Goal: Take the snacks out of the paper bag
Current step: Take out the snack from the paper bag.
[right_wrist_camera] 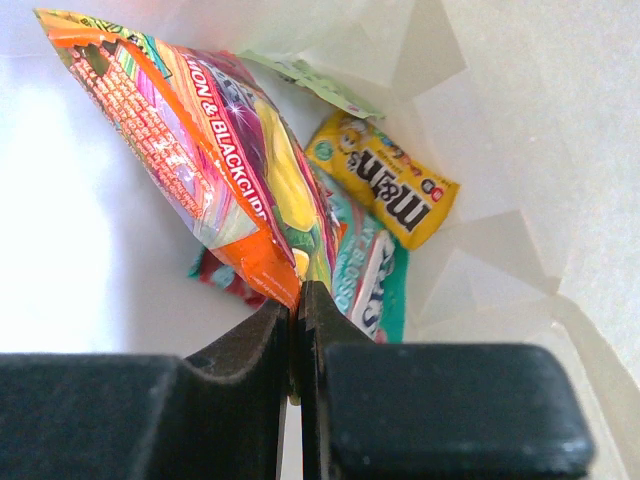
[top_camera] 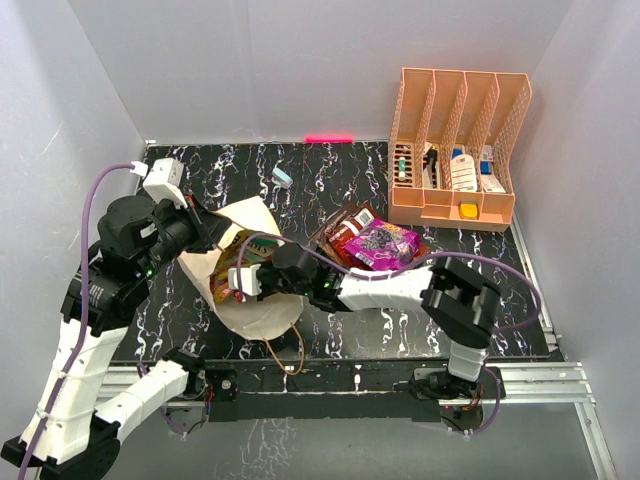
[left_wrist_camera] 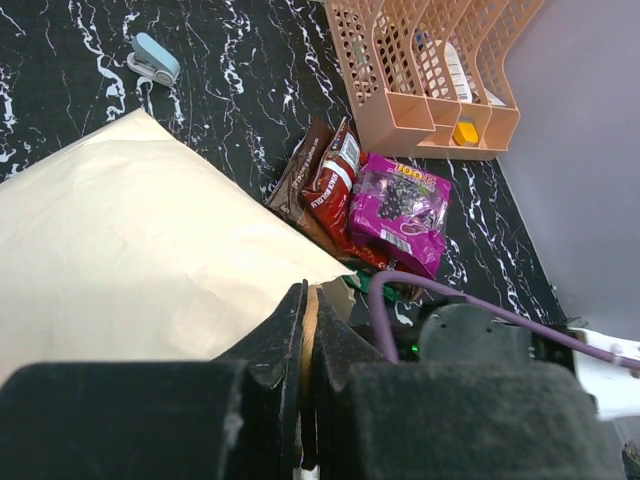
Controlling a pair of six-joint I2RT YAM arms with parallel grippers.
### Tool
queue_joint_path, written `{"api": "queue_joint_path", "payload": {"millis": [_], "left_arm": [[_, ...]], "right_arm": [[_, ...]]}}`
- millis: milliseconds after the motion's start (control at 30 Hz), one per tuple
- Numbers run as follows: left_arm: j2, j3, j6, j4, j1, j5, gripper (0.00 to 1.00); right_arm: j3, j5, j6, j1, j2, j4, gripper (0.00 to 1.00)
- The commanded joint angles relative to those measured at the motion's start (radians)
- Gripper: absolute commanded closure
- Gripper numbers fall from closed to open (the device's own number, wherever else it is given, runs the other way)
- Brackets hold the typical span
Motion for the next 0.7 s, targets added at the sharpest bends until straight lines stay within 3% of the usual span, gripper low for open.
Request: {"api": "queue_joint_path", "payload": {"millis": [0,433,667], "left_arm": [[0.000,-0.004,-0.005,0.028,-0.002,-0.018,1.00],[0.019,-0.023,-0.003,0.047,-0.002,-0.019,1.00],[0.027,-0.027,0.007,0.050,-0.002,-0.025,1.00]], "right_arm": [[-0.020,-0.085,0.196,0.015,-0.171,-0.079,0.93],[-0.014,-0.077,0.613,0.014,-0.600,-0.397,0.93],[-0.010,0.010,0.709,0.015,-0.816,-0.493,0.93]]}}
